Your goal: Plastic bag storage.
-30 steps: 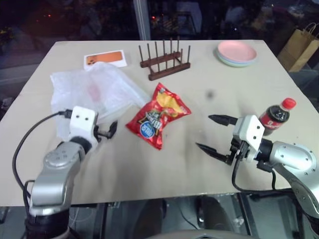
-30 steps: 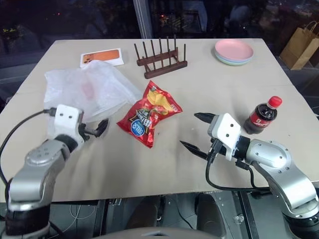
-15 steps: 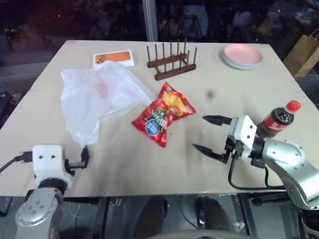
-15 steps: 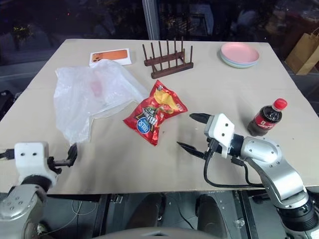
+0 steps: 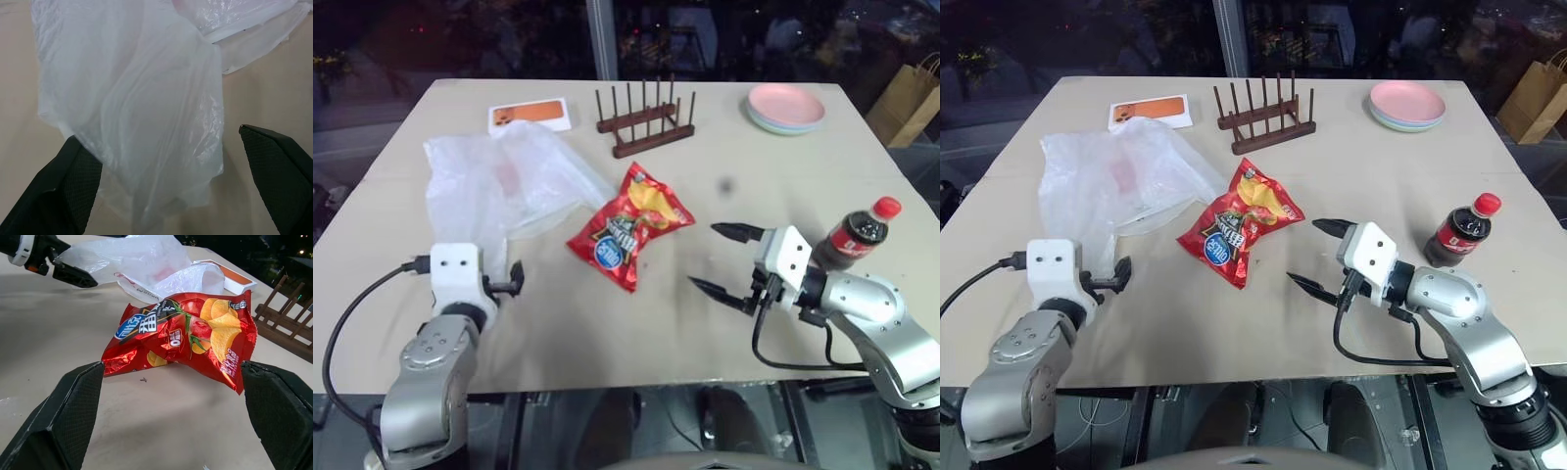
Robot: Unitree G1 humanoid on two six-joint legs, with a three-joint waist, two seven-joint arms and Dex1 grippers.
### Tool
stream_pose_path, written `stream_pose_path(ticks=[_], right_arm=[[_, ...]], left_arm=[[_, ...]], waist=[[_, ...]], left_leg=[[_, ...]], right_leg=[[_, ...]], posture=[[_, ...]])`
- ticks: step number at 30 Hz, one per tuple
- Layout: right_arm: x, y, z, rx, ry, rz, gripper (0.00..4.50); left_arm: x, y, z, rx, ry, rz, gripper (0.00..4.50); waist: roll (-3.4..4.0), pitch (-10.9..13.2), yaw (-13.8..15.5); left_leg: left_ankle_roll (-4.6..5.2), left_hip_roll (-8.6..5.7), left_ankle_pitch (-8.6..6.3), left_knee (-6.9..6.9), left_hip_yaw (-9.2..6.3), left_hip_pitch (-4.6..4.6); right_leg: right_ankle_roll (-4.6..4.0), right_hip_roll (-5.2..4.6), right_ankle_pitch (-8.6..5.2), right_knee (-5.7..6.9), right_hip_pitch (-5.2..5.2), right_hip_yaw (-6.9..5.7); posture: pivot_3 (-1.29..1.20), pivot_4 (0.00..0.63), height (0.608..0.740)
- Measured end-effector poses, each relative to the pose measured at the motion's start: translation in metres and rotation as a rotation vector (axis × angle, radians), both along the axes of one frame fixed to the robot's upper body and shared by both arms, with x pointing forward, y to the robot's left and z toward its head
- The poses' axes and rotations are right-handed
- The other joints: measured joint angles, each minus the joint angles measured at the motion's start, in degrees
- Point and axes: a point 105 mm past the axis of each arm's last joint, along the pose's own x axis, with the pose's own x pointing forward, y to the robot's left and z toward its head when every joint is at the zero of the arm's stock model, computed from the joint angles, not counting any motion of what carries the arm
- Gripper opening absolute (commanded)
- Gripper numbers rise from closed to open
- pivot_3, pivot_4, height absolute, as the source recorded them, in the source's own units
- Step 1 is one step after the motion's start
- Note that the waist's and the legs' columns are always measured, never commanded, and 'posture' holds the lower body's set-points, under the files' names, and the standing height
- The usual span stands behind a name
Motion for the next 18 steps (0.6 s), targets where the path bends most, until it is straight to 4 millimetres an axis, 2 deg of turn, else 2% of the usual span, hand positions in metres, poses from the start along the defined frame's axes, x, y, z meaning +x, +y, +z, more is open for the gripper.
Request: stream_pose_path(ticks=[1, 3, 4, 6, 7, 8, 9, 13, 16, 17, 18], right_arm=[[0.001, 0.001, 0.001, 0.0, -0.006, 0.001, 4.5], [0.003, 0.003, 0.003, -0.004, -0.013, 0.003, 4.5], [0.005, 0.004, 0.004, -0.001, -0.013, 0.007, 4.5], [0.007, 0.01, 0.009, 0.009, -0.023, 0.024, 4.5], [0.009, 0.014, 0.011, 0.01, -0.018, 0.035, 4.5], [0.011, 0.016, 0.011, 0.012, -0.008, 0.041, 4.5], [0.015, 0.022, 0.011, 0.029, 0.037, 0.05, 4.5], [0.038, 0.038, 0.013, 0.116, 0.187, 0.027, 4.5], [0.043, 0.047, 0.018, 0.128, 0.203, 0.048, 4.5], [0.043, 0.048, 0.019, 0.13, 0.201, 0.05, 4.5], [0.047, 0.051, 0.02, 0.12, 0.187, 0.043, 4.5]], left_arm=[[0.003, -0.003, 0.002, -0.018, -0.015, -0.008, 3.6], [0.014, -0.009, 0.014, -0.102, -0.085, -0.028, 2.63], [0.019, -0.012, 0.021, -0.131, -0.118, -0.038, 2.32], [0.027, -0.016, 0.039, -0.222, -0.199, -0.062, 1.29], [0.029, -0.018, 0.046, -0.264, -0.23, -0.079, 0.92], [0.03, -0.019, 0.05, -0.288, -0.242, -0.09, 0.34], [0.031, -0.021, 0.053, -0.351, -0.258, -0.105, 0.08], [0.031, -0.043, 0.073, -0.56, -0.308, -0.251, 0.08], [0.022, -0.036, 0.103, -0.699, -0.416, -0.302, 0.08], [0.02, -0.034, 0.107, -0.723, -0.428, -0.309, 0.08], [0.016, -0.03, 0.116, -0.819, -0.462, -0.328, 0.08]], waist=[[0.0, 0.0, 0.05], [-0.01, 0.0, 0.22], [-0.02, 0.0, 0.22], [-0.02, 0.0, 0.17], [-0.02, 0.0, -0.01], [-0.02, 0.0, -0.25], [-0.02, 0.0, -0.6], [-0.03, 0.02, -1.21], [-0.02, 0.02, -1.24], [-0.02, 0.02, -1.28], [-0.02, 0.02, -1.31]], left_leg=[[0.0, 0.0, 0.0, 0.02, 0.0, 0.0], [-0.02, -0.01, 0.02, 0.04, -0.01, -0.01], [-0.04, 0.0, 0.03, 0.04, -0.02, -0.01], [-0.06, 0.0, 0.04, 0.04, -0.03, 0.0], [-0.06, 0.0, 0.04, 0.04, -0.03, 0.01], [-0.06, 0.0, 0.04, 0.03, -0.03, 0.01], [-0.06, 0.0, 0.04, 0.04, -0.03, 0.01], [-0.06, -0.01, 0.04, 0.03, -0.12, -0.02], [-0.06, -0.01, 0.04, 0.0, -0.15, -0.02], [-0.06, -0.01, 0.04, -0.01, -0.15, -0.01], [-0.06, -0.01, 0.04, -0.01, -0.16, 0.0]], right_leg=[[0.0, 0.0, 0.0, 0.0, 0.01, 0.0], [0.0, 0.0, 0.01, 0.0, 0.01, 0.0], [0.0, 0.0, 0.01, 0.0, 0.01, -0.02], [0.08, 0.01, 0.05, 0.02, 0.01, -0.02], [0.11, 0.02, 0.07, 0.02, 0.01, -0.01], [0.13, 0.02, 0.09, 0.02, 0.02, -0.01], [0.15, 0.02, 0.11, 0.02, 0.03, 0.0], [0.18, 0.05, 0.14, 0.05, 0.01, -0.02], [0.18, 0.05, 0.14, 0.04, 0.0, -0.01], [0.18, 0.04, 0.14, 0.04, 0.0, 0.0], [0.17, 0.03, 0.14, 0.05, 0.0, 0.0]], posture=[[0.0, 0.15, 0.74], [0.0, 0.15, 0.74], [0.0, 0.15, 0.74], [0.0, 0.15, 0.74], [0.0, 0.15, 0.74], [0.0, 0.15, 0.74], [0.0, 0.15, 0.74], [0.0, 0.15, 0.74], [0.0, 0.15, 0.74], [0.0, 0.15, 0.74], [0.0, 0.15, 0.74]])
